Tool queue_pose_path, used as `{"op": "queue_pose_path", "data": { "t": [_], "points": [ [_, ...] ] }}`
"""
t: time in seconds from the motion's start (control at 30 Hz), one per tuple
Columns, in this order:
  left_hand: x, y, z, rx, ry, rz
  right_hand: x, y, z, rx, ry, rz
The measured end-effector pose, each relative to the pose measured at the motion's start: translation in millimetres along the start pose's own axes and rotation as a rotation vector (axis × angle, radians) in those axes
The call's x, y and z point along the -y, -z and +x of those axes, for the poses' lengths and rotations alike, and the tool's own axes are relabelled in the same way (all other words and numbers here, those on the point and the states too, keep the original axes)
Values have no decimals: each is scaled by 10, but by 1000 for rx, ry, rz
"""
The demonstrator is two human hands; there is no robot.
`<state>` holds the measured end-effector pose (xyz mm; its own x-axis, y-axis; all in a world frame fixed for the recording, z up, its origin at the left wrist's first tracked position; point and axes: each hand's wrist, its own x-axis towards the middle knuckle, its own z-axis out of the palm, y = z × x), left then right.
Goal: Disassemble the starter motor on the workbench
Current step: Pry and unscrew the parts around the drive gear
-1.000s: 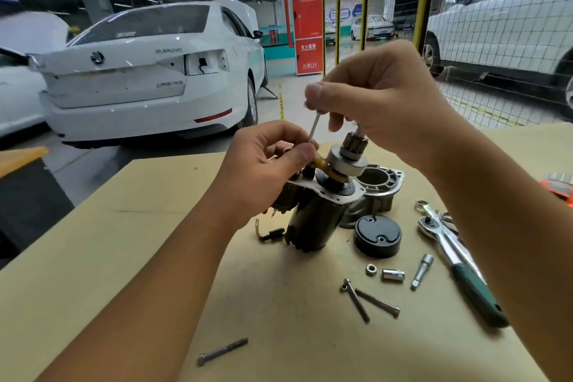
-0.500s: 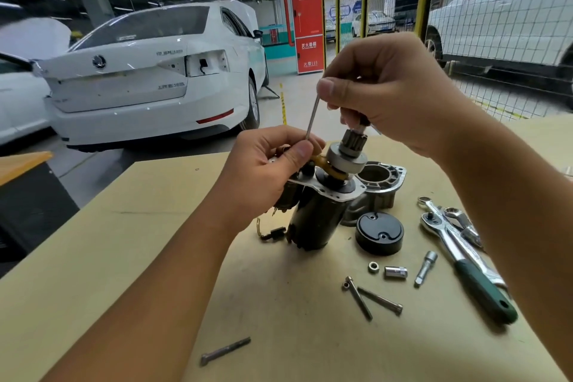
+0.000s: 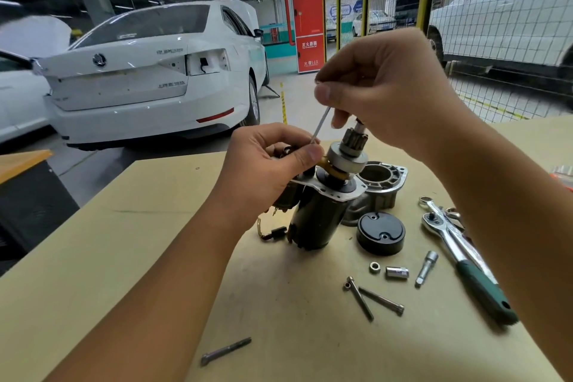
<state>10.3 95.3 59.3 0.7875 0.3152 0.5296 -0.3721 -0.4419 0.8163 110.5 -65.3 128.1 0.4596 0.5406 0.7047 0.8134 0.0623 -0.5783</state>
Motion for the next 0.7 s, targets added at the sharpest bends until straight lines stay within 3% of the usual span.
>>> {"op": "queue_pose_path", "data": {
  "t": [0.2, 0.43, 0.6, 0.7],
  "points": [
    [-11, 25, 10, 61, 27, 51, 0, 83, -2, 103, 1, 160],
    [-12, 24, -2, 1, 44, -90, -10, 102, -11, 71, -49, 182],
    [-11, 31, 6, 5, 51, -92, -22, 60, -1, -10, -94, 126],
    [-6, 15, 4, -1, 39, -84, 2, 6, -17, -14, -56, -28]
  ]
}}
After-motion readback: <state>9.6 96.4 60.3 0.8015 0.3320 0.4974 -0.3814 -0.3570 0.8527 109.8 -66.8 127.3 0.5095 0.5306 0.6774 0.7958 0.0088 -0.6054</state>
